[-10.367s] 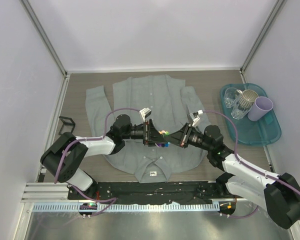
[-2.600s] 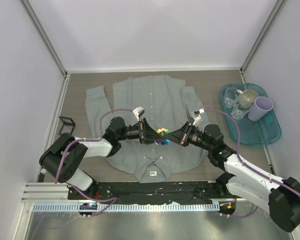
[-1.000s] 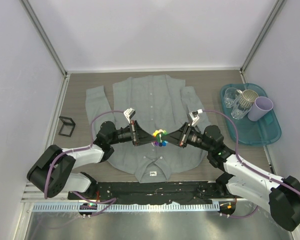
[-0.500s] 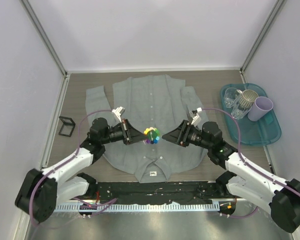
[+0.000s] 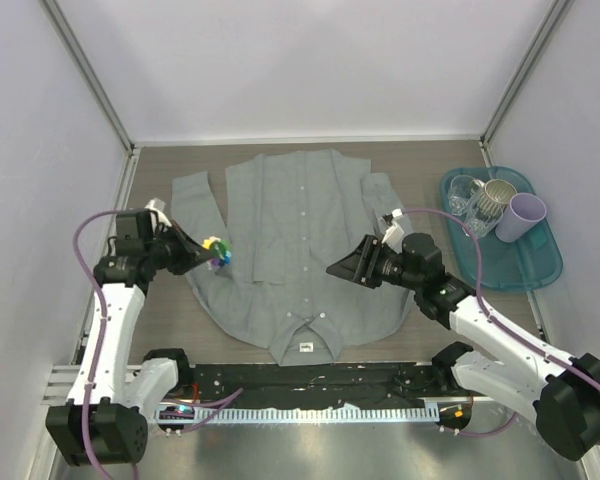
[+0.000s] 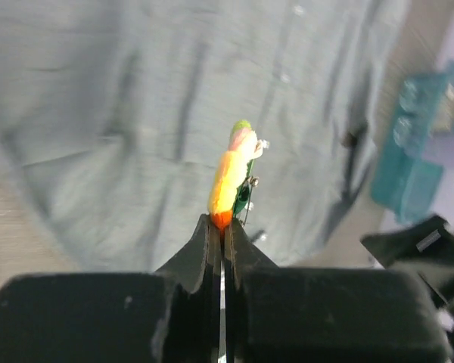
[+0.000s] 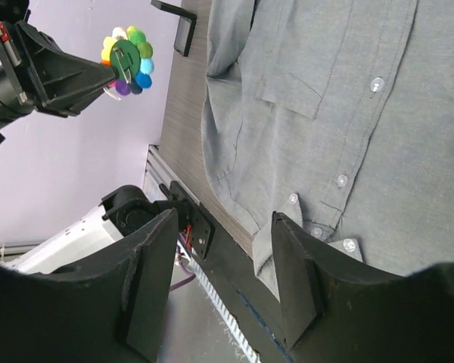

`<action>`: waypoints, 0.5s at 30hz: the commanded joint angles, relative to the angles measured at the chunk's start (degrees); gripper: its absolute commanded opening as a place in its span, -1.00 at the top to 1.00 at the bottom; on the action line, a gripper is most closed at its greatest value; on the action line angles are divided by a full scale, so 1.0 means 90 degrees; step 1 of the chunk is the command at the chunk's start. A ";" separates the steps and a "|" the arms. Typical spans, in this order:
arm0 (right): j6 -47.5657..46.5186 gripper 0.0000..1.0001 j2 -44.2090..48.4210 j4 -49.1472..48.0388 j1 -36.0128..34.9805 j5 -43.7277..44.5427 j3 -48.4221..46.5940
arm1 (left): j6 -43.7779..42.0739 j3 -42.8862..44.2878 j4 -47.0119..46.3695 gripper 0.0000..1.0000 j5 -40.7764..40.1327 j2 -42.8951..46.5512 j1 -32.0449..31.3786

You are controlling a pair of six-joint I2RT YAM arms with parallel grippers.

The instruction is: Remove the brooch from the garment

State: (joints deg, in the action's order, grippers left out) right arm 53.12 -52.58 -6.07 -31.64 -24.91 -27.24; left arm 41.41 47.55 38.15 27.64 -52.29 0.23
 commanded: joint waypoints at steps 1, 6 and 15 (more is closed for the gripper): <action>-0.0297 -0.15 -0.0183 -0.0059 0.0029 -0.0338 -0.0537 | -0.1045 0.1004 0.1961 1.00 -0.1971 -0.0321 0.0550; -0.0423 -0.15 -0.0418 0.0146 0.0029 -0.0660 -0.0937 | -0.0688 0.1445 0.2294 0.99 -0.3660 -0.0459 0.0853; -0.0639 -0.14 -0.0428 0.0828 0.0029 -0.0875 -0.1367 | -0.0441 0.2080 0.2881 1.00 -0.6895 -0.1796 0.0970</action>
State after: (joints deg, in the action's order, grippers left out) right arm 49.32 -56.42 -1.48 -31.62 -30.76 -36.38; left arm 37.28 64.82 62.30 -17.87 -64.36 8.27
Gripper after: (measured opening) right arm 0.570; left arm 0.022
